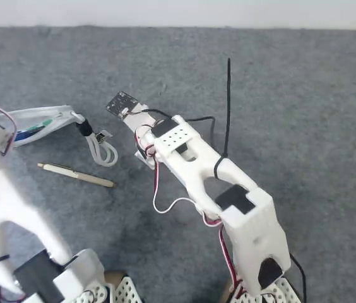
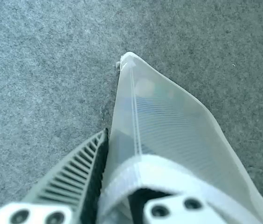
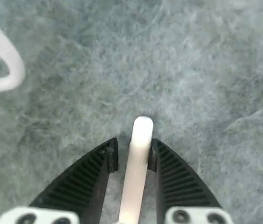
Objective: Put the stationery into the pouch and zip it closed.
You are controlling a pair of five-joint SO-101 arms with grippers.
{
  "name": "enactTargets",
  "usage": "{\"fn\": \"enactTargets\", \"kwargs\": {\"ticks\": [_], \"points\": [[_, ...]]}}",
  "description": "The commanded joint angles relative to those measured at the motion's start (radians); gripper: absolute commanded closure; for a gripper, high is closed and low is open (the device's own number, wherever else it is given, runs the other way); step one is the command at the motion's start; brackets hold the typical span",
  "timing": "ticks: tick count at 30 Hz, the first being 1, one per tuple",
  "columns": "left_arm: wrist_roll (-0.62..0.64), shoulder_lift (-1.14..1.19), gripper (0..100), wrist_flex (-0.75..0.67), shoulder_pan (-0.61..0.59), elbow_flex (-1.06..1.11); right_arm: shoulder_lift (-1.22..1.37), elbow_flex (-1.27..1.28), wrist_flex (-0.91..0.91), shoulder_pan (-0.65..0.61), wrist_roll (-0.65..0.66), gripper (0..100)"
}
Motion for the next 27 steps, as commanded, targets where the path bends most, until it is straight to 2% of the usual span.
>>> {"fn": "enactTargets", "kwargs": {"ticks": [1, 7, 13, 27], "points": [[0.008, -0.049, 99, -0.023, -0.002, -0.074, 0.012, -0.097, 0.042, 0.021, 0.005, 89.0], [0.008, -0.049, 99, -0.023, -0.002, -0.074, 0.050, -0.149, 0.077, 0.021, 0.009, 99.5], [0.008, -0.049, 99, -0.023, -0.002, -0.074, 0.054, -0.149, 0.088, 0.021, 0.009, 99.3], [0.008, -0.051, 99, -0.023, 0.000, -0.073, -0.130, -0.132, 0.308, 0.074, 0.008, 99.3]]}}
